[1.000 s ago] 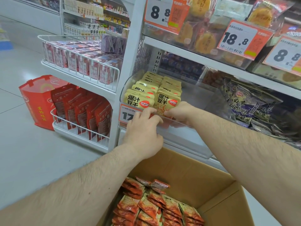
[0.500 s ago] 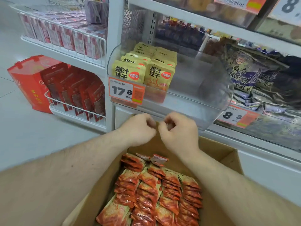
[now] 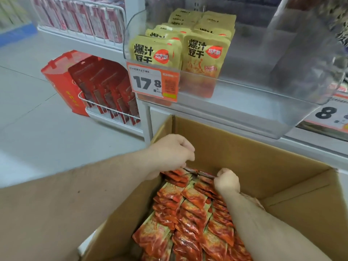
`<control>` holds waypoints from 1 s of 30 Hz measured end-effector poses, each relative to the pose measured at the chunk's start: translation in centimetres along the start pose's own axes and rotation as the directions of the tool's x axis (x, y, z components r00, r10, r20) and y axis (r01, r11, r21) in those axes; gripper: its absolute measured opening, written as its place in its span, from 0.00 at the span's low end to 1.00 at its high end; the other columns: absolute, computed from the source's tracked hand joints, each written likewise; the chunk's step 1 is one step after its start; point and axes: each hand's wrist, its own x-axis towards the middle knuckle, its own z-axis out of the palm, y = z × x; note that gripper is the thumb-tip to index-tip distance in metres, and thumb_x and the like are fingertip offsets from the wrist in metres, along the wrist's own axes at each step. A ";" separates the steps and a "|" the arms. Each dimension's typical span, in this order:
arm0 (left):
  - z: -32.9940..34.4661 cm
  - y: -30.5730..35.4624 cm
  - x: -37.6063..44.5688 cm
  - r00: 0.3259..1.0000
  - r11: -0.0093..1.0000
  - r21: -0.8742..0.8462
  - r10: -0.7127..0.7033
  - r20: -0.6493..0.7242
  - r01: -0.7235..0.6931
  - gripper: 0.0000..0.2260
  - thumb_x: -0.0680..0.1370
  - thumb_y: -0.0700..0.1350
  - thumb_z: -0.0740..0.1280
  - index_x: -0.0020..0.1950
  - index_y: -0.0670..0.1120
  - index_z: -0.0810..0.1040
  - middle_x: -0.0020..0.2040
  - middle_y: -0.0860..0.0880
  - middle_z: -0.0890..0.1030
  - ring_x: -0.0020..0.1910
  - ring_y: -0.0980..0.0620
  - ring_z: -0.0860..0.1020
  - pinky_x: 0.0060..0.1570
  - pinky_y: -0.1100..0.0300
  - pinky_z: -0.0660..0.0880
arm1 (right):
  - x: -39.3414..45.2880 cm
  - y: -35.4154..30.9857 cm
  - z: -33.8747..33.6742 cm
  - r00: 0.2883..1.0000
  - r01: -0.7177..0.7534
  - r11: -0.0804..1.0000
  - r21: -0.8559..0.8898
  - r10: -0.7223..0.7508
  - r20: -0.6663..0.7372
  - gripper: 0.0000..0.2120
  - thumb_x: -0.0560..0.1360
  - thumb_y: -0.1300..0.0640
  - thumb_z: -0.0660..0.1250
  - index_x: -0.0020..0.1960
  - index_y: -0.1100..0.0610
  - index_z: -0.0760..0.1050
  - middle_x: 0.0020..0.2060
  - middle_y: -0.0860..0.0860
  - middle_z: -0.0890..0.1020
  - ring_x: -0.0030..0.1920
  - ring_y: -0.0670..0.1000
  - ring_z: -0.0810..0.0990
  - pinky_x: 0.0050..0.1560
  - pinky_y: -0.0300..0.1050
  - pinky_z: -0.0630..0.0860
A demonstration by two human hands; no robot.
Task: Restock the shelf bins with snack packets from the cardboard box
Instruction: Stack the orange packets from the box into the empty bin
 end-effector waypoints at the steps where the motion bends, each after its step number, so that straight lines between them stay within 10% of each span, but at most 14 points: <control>1: 0.0 0.0 0.2 1.000 0.999 -0.032 -0.030 -0.007 0.029 0.04 0.79 0.43 0.66 0.51 0.52 0.78 0.49 0.50 0.80 0.46 0.55 0.79 0.37 0.63 0.72 | -0.1 0.3 0.3 0.999 0.047 0.999 -0.010 -0.047 -0.017 0.06 0.76 0.61 0.62 0.42 0.51 0.73 0.50 0.54 0.80 0.48 0.57 0.78 0.48 0.46 0.76; 6: 0.1 0.0 0.6 0.963 0.916 -0.313 -0.270 -0.015 0.252 0.10 0.80 0.44 0.65 0.61 0.45 0.76 0.53 0.47 0.80 0.49 0.50 0.79 0.42 0.57 0.79 | -5.9 -0.1 -1.1 0.905 0.410 0.899 0.154 -0.381 -0.187 0.08 0.80 0.60 0.60 0.44 0.52 0.65 0.46 0.47 0.78 0.47 0.55 0.78 0.48 0.51 0.76; 11: -0.1 -0.6 0.0 0.858 0.773 -0.373 -0.461 0.224 0.513 0.18 0.80 0.52 0.66 0.63 0.40 0.73 0.61 0.41 0.77 0.58 0.40 0.79 0.50 0.46 0.80 | -14.9 -1.9 -3.4 0.624 0.781 0.534 0.325 -0.685 -0.375 0.10 0.79 0.58 0.59 0.45 0.47 0.61 0.56 0.46 0.79 0.58 0.43 0.77 0.57 0.37 0.73; 15: -0.1 -1.0 -0.6 0.874 0.785 -0.385 -0.445 0.194 0.485 0.04 0.79 0.35 0.65 0.53 0.37 0.76 0.41 0.41 0.82 0.29 0.48 0.83 0.24 0.59 0.78 | -16.9 -2.4 -3.0 0.414 0.901 0.308 0.305 -0.820 -0.396 0.09 0.74 0.58 0.63 0.51 0.51 0.65 0.61 0.53 0.78 0.62 0.46 0.76 0.62 0.37 0.69; 17: -0.1 -1.4 -0.3 0.914 0.849 -0.348 -0.401 0.068 0.398 0.07 0.78 0.32 0.65 0.55 0.38 0.75 0.42 0.41 0.82 0.31 0.49 0.82 0.25 0.60 0.77 | -16.0 -1.8 -2.2 0.507 0.849 0.378 0.369 -0.778 -0.370 0.14 0.67 0.60 0.64 0.51 0.51 0.67 0.58 0.51 0.77 0.56 0.46 0.76 0.57 0.38 0.71; 21: -0.3 -2.0 0.2 0.952 0.905 -0.321 -0.306 -0.028 0.281 0.14 0.76 0.31 0.67 0.60 0.41 0.75 0.49 0.40 0.83 0.42 0.44 0.83 0.38 0.55 0.79 | -9.8 -0.1 -0.5 0.919 0.374 0.854 0.363 -0.290 -0.266 0.11 0.71 0.63 0.66 0.52 0.53 0.77 0.51 0.48 0.77 0.51 0.54 0.78 0.54 0.46 0.74; 24: -0.1 -2.0 0.5 0.964 0.925 -0.292 -0.263 -0.028 0.244 0.13 0.76 0.31 0.67 0.58 0.42 0.77 0.50 0.41 0.84 0.47 0.42 0.83 0.47 0.51 0.81 | -4.8 1.7 0.2 0.987 0.048 0.987 0.156 -0.023 -0.160 0.15 0.74 0.57 0.65 0.59 0.52 0.78 0.58 0.52 0.79 0.58 0.57 0.78 0.56 0.47 0.73; 30: 0.2 -2.3 1.2 0.972 0.941 -0.248 -0.236 0.002 0.229 0.13 0.76 0.33 0.68 0.58 0.46 0.77 0.51 0.43 0.85 0.48 0.43 0.84 0.52 0.49 0.81 | -0.1 3.1 2.5 0.996 -0.081 0.996 0.036 0.082 -0.033 0.15 0.74 0.59 0.65 0.57 0.45 0.79 0.60 0.52 0.77 0.56 0.58 0.78 0.50 0.44 0.71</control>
